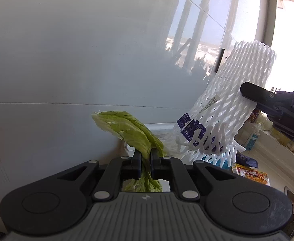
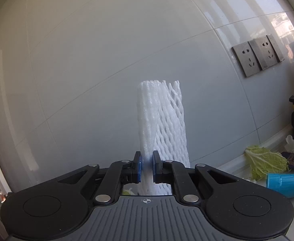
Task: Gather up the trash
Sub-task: 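Lift and carry the cabbage leaf and foam net down over the wastebasket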
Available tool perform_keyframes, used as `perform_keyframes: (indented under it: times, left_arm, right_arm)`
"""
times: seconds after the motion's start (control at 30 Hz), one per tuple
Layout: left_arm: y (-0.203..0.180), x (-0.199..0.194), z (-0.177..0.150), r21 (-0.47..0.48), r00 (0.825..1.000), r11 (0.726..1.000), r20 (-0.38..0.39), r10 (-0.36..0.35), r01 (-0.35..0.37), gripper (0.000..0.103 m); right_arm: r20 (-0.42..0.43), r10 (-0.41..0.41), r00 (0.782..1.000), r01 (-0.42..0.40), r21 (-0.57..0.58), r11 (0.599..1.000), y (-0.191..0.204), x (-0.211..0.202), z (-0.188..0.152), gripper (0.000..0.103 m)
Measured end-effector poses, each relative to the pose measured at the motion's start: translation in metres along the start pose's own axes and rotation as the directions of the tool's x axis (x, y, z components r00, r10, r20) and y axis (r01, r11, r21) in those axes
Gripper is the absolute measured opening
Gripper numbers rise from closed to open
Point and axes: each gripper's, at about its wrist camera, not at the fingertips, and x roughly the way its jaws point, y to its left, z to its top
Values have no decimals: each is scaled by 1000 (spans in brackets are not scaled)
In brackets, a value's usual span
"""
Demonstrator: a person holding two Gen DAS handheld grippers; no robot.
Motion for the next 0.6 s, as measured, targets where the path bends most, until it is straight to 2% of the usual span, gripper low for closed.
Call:
perform_keyframes:
  times: [0.27,0.6]
  left_arm:
    - [32,-19,-14,-22,997,997,-28,67,-67,8]
    - [64,-25,-39,-94,990,988,-92,111,-119,8]
  right_arm:
    - [-135,7,991,-16,-69,998,32,28,-34,9]
    - [-254,-58,965,14,-170,985,54,50,-69,9]
